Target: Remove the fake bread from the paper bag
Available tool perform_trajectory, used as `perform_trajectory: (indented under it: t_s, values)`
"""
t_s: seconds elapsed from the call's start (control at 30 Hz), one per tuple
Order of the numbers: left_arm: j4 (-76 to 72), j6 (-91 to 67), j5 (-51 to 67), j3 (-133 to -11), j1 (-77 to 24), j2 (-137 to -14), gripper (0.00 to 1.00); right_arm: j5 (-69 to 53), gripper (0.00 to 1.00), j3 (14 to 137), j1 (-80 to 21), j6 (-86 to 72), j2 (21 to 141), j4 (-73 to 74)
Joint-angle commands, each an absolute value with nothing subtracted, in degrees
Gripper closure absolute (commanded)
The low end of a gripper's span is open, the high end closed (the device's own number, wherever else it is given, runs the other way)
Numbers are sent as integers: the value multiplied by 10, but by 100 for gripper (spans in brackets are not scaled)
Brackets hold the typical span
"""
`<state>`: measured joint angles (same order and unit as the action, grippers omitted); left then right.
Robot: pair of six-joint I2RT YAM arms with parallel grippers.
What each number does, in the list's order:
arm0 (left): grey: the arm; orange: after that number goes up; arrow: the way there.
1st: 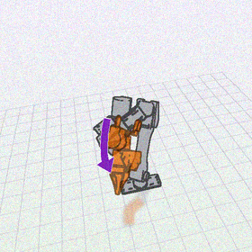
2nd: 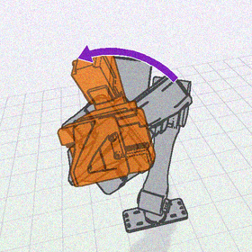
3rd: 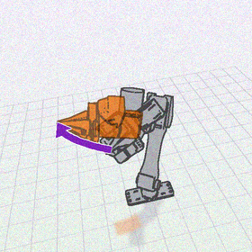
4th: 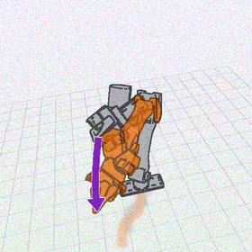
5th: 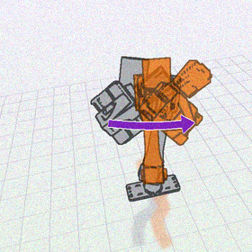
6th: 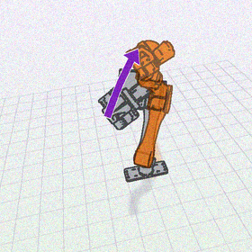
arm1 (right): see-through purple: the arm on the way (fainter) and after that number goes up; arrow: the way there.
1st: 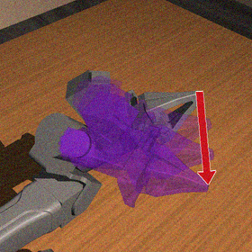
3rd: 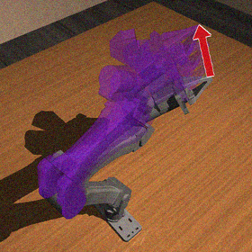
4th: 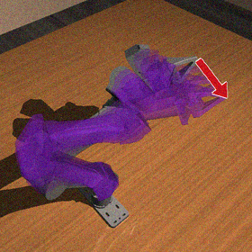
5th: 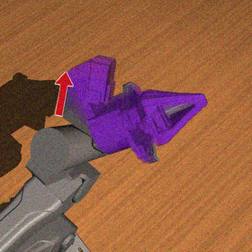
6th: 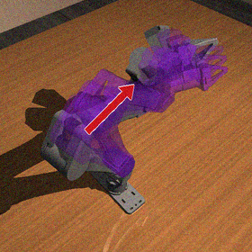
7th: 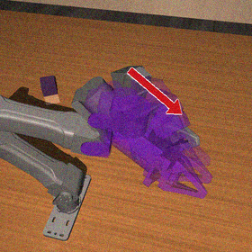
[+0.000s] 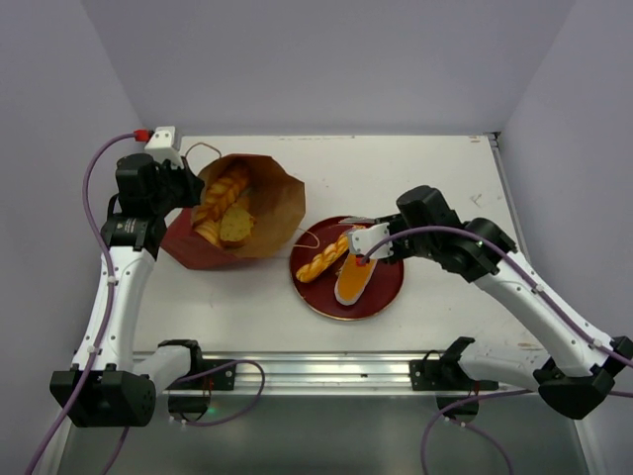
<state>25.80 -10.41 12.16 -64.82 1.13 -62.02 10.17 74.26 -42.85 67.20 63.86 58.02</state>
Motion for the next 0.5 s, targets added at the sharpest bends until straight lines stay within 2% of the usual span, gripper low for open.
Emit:
perform_trajectory:
  t_s: [0.0, 0.23, 0.47]
  values:
    - [244, -88, 151, -649, 16, -606, 100, 62, 59, 814, -424, 632, 630, 602]
    - [242, -65, 201, -627, 16, -588, 100, -18, 59, 910, -442, 606, 713, 616]
    - [233, -37, 233, -601, 16, -568, 100, 31, 59, 925, -560, 578, 807, 539]
